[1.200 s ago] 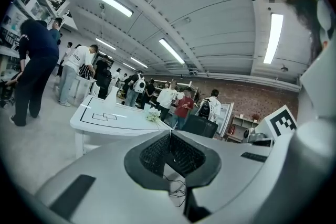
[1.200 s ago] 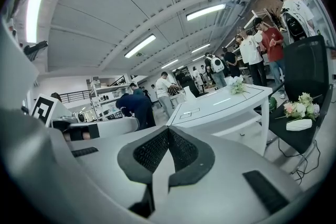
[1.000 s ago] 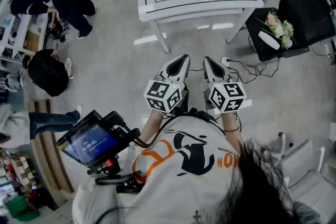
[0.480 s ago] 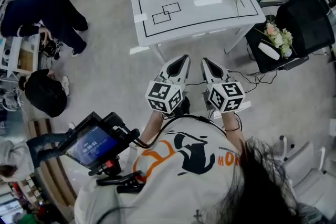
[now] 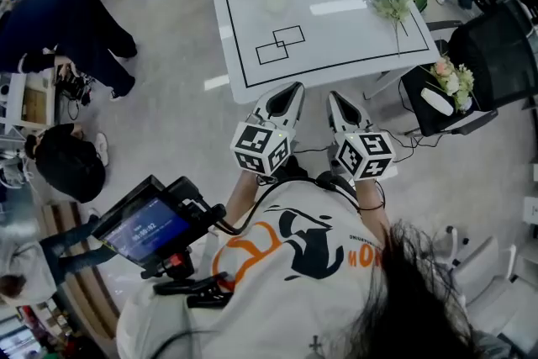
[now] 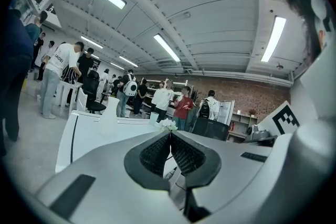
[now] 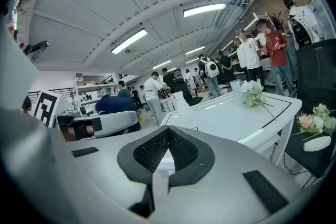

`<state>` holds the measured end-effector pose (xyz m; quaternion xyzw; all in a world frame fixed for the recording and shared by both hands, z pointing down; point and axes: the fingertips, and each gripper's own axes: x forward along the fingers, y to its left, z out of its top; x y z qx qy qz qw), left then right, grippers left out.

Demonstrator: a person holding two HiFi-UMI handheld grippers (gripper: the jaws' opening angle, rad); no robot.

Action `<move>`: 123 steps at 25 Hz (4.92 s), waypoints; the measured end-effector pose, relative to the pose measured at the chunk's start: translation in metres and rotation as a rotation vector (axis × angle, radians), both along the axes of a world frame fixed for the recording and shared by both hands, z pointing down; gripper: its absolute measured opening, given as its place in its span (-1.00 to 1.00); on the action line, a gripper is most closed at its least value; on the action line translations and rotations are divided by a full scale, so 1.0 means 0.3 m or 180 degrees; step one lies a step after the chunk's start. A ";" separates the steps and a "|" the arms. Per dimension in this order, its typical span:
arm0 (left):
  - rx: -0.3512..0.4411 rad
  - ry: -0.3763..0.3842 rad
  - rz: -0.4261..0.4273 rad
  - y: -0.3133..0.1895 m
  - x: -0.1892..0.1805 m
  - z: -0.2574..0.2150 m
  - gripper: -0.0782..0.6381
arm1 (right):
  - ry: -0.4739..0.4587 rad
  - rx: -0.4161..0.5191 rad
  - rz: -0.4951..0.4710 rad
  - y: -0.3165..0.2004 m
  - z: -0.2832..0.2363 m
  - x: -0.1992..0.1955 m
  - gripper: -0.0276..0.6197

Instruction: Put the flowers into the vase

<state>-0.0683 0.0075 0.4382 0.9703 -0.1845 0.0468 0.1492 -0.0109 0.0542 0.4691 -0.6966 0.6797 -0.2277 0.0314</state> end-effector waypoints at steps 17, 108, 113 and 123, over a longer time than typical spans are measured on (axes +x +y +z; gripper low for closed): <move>-0.0231 -0.0070 0.0226 -0.186 0.186 0.087 -0.75 | -0.0044 -0.0185 0.0187 -0.182 0.068 0.189 -0.88; -0.0080 -0.0334 -0.0379 -0.775 0.588 0.108 -0.52 | -0.0301 0.0086 -0.1252 -1.052 -0.145 0.679 -0.71; -0.0074 -0.0350 -0.0686 -0.844 0.505 0.123 -0.52 | -0.0422 0.0213 -0.1526 -1.144 -0.174 0.592 -0.71; -0.0028 -0.0412 -0.1145 -0.963 0.358 0.119 -0.46 | -0.0498 0.0538 -0.1856 -1.285 -0.288 0.464 -0.72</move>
